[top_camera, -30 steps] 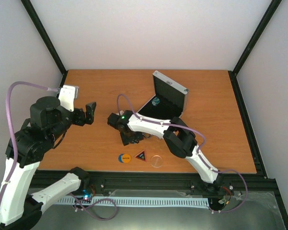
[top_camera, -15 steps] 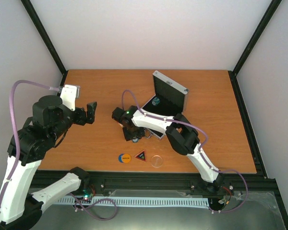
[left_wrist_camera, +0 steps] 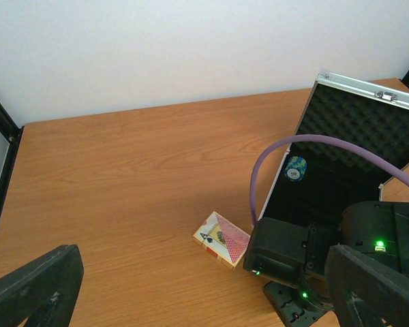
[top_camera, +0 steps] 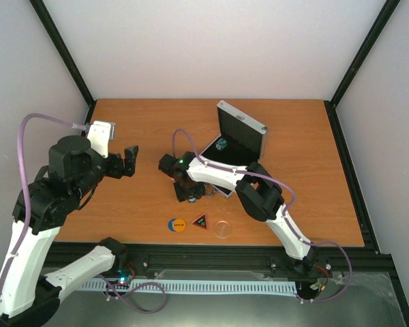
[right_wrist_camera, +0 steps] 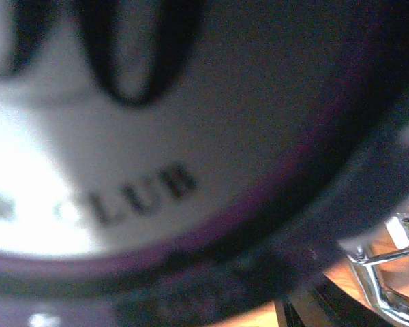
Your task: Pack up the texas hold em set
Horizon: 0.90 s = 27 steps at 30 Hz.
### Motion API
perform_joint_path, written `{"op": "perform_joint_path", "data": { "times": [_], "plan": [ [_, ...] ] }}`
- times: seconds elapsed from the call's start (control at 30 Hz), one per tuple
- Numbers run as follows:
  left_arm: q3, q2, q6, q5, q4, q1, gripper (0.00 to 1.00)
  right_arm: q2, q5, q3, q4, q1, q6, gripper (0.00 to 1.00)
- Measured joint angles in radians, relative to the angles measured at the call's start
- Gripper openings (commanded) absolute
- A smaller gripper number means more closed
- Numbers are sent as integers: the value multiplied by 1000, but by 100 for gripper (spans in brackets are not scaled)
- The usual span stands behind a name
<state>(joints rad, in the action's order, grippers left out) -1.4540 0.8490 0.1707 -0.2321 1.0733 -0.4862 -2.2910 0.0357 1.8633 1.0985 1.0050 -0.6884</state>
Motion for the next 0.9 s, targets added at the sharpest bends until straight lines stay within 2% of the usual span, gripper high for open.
{"op": "perform_joint_path", "data": {
  "times": [0.2, 0.23, 0.33, 0.43, 0.6, 0.67, 0.83, 0.9],
  "plan": [
    [3, 0, -5, 0, 0, 0, 100, 7, 0, -12, -7, 11, 0, 49],
    [3, 0, -6, 0, 0, 0, 100, 8, 0, -15, -9, 13, -1, 50],
    [6, 0, -7, 0, 0, 0, 100, 14, -2, -26, -16, 17, -5, 63],
    [8, -2, -7, 0, 0, 0, 100, 25, -3, -43, -23, 19, -7, 65],
    [19, -11, -7, 0, 0, 0, 100, 34, -2, -61, -31, 23, -8, 62],
    [21, -13, -7, 0, 0, 0, 100, 37, -1, -66, -36, 23, -8, 57],
    [21, -14, -8, 0, 1, 0, 100, 37, -1, -67, -41, 23, -7, 52],
    [21, -14, -8, 0, 1, 0, 100, 37, -1, -67, -41, 23, -7, 47]
  ]
}}
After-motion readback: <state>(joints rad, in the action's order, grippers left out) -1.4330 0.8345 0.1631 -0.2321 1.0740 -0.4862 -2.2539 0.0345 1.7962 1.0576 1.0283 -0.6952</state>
